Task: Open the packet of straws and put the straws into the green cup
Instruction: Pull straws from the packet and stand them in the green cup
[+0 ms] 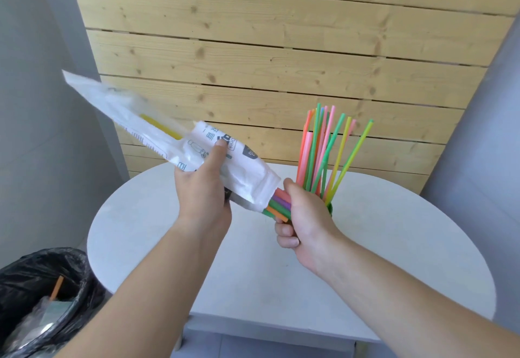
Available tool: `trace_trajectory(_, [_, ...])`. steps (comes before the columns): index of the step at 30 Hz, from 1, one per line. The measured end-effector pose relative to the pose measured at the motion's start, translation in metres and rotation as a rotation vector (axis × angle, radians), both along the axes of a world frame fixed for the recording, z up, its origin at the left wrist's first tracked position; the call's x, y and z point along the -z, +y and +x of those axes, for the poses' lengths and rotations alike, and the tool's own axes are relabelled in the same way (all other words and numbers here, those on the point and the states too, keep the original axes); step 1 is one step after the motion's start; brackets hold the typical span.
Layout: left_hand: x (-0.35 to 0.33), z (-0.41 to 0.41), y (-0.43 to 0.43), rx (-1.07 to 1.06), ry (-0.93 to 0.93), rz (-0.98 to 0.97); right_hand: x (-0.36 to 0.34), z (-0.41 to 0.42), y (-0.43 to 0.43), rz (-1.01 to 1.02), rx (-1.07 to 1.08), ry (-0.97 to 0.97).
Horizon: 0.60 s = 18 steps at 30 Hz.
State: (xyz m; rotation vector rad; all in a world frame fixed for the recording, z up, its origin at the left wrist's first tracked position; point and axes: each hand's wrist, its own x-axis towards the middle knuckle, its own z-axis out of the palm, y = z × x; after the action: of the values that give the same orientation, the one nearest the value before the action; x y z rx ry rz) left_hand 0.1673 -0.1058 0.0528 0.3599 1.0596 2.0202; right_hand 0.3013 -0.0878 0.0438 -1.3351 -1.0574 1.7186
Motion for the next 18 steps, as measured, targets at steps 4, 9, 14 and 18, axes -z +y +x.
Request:
trace_trajectory(4, [0.009, -0.008, 0.004, -0.002, -0.169, -0.086, -0.003, 0.006, 0.004, 0.187, 0.020, -0.026])
trace_trajectory(9, [0.019, -0.010, 0.006, 0.009, -0.245, -0.141, 0.004, 0.007, 0.004, 0.438, 0.008, -0.126])
trace_trajectory(14, [0.024, -0.011, 0.010, 0.020, -0.297, -0.168, 0.015, 0.006, 0.012, 0.583, 0.019, -0.189])
trace_trajectory(18, [0.025, -0.013, 0.011, 0.041, -0.325, -0.178, 0.016, 0.009, 0.016, 0.642, -0.006, -0.174])
